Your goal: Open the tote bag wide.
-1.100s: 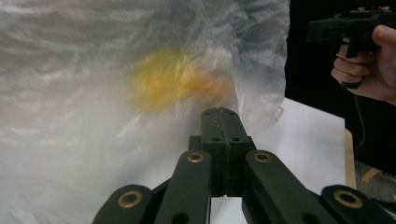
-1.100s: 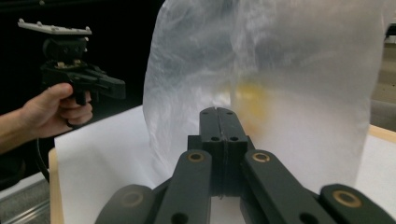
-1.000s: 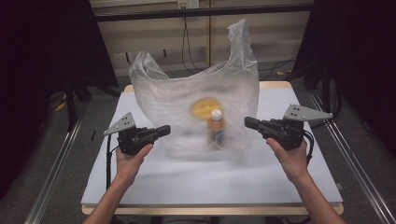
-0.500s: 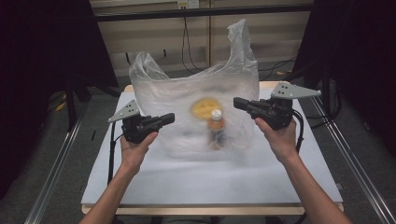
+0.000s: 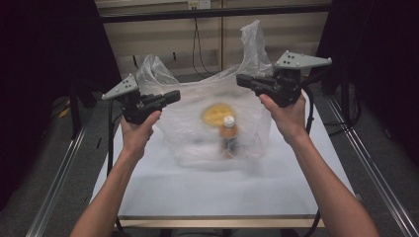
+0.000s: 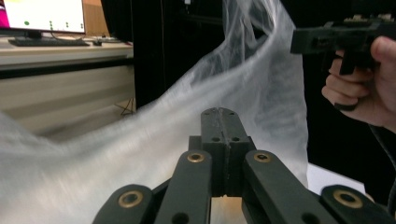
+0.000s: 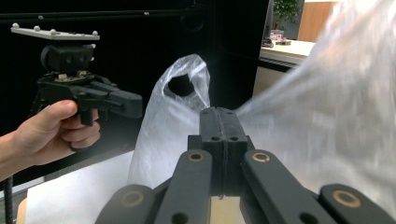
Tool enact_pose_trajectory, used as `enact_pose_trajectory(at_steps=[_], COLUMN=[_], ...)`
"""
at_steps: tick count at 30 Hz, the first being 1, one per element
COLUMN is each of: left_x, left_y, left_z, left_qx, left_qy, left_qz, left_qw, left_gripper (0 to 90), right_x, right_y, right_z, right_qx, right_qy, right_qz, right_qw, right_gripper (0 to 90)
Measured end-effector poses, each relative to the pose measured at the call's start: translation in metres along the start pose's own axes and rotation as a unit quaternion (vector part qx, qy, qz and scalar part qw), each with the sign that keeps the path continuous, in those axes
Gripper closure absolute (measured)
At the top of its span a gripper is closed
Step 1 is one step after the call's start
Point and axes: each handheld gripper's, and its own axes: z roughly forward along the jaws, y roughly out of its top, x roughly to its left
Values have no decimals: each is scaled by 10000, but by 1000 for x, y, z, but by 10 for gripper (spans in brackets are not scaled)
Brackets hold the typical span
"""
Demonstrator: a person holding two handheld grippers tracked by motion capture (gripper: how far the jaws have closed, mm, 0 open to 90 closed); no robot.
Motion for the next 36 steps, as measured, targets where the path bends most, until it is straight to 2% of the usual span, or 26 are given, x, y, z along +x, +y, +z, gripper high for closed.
enact_pose_trajectory(at_steps=[1,2,4,7,8,11,13,18,20,22,24,25,27,29,32,33,35,36], left_x=[2,4,9,18,22,32,37,45,44,42,36,34,33,31,26,24,22,22], left_y=[5,10,23,36,39,45,48,44,38,32,23,18,11,4,-4,-6,-12,-12], left_z=[2,3,7,14,16,25,32,48,54,61,69,71,76,82,89,90,95,95], left_qx=[-7,-44,16,78,110,94,122,386,517,712,931,1003,1111,1288,1281,1346,1459,1459], left_qy=[-28,-34,-62,-163,-139,-199,-360,-331,-333,-392,-494,-475,-500,-537,-667,-669,-736,-736], left_qz=[-11,-13,106,44,20,-113,-189,-279,-224,-195,-13,28,-34,-28,-58,-49,-29,-29], left_qw=[10000,10000,9999,9998,9998,9997,9991,9983,9979,9965,9944,9938,9925,9902,9895,9886,9865,9865], left_gripper=[900,900,900,900,900,900,900,900,900,900,900,900,900,900,900,900,900,900], right_x=[-2,-2,-6,-13,-17,-20,-23,-32,-34,-35,-37,-38,-40,-41,-44,-44,-47,-47], right_y=[9,9,18,27,33,39,45,49,39,35,24,19,8,0,-19,-19,-31,-35], right_z=[4,4,8,15,21,26,31,37,41,42,44,45,46,46,45,45,44,43], right_qx=[29,29,107,238,299,425,529,630,857,926,1044,1113,1198,1251,1328,1328,1346,1319], right_qy=[7,7,35,-29,-71,-94,-121,-212,-277,-256,-223,-222,-214,-222,-160,-160,-141,-128], right_qz=[-41,-41,-59,-73,-57,-74,-102,-38,-39,-13,39,63,117,178,293,293,391,438], right_qw=[10000,10000,9999,9997,9995,9990,9985,9978,9959,9954,9943,9935,9925,9917,9906,9906,9900,9902], right_gripper=[900,900,900,900,900,900,900,900,900,900,900,900,900,900,900,900,900,900])
